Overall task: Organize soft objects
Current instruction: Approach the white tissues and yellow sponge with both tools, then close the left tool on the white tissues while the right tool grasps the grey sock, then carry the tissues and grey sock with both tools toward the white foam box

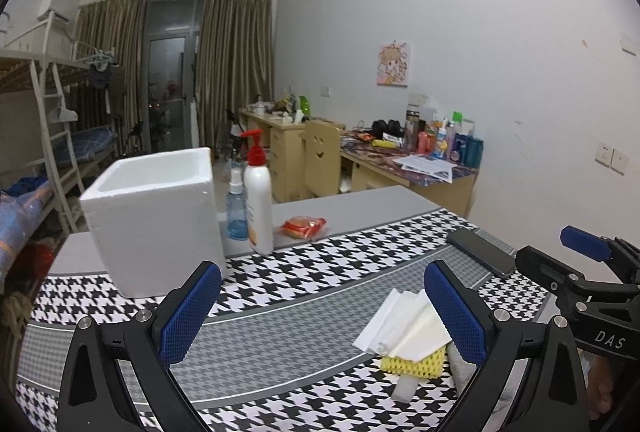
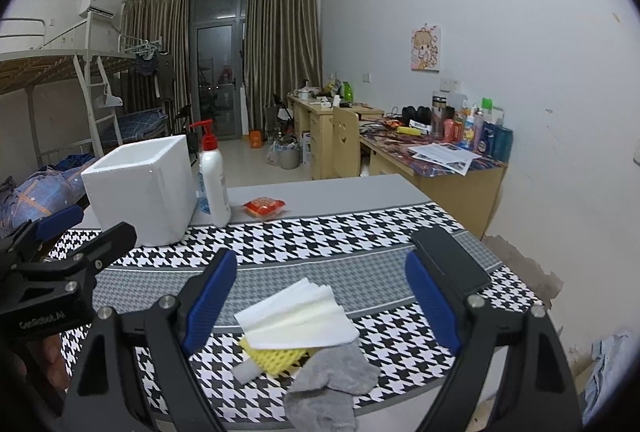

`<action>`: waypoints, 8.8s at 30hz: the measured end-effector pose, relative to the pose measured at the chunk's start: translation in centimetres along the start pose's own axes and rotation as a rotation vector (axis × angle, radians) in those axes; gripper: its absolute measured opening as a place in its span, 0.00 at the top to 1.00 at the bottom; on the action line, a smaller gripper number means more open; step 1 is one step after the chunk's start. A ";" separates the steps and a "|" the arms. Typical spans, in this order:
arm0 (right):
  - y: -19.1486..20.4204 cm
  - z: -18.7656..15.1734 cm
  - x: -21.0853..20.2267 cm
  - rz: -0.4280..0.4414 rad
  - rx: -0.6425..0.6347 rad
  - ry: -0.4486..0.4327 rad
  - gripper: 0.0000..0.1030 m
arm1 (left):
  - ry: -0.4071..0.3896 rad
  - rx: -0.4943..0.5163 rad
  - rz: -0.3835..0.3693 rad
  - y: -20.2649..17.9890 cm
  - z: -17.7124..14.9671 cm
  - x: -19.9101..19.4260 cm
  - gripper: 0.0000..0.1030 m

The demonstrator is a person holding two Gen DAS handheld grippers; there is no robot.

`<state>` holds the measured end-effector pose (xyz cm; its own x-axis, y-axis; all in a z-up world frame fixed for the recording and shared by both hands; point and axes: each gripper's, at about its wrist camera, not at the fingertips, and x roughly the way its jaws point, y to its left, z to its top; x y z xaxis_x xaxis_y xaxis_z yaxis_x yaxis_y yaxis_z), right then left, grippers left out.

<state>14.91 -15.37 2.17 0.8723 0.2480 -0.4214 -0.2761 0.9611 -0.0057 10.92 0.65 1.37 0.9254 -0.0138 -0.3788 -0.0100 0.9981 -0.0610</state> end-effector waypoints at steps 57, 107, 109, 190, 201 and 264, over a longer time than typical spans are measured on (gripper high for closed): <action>-4.5 -7.9 5.2 0.048 0.052 0.230 0.13 | 0.351 0.157 -0.203 -6.3 -5.0 13.5 0.08; -1.7 -10.4 7.3 0.134 -0.029 0.369 0.72 | 0.366 0.050 -0.297 -4.2 -5.4 13.6 0.96; -1.8 -10.3 7.2 0.142 -0.019 0.373 0.85 | 0.362 0.047 -0.296 -4.1 -5.3 13.4 0.96; 7.8 1.9 4.4 0.366 -0.088 0.053 0.87 | 0.026 0.007 0.099 7.3 3.1 -0.7 0.97; 9.4 4.0 4.4 0.384 -0.116 0.022 0.87 | -0.005 0.004 0.124 8.3 4.4 -1.0 0.97; 17.7 13.4 9.9 0.458 -0.191 0.007 0.87 | -0.010 -0.037 0.323 17.3 12.0 5.0 0.97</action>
<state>24.06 5.73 10.08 0.6415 0.6385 -0.4253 -0.7003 0.7137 0.0153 19.88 18.53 9.49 0.8757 0.3044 -0.3748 -0.3178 0.9478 0.0271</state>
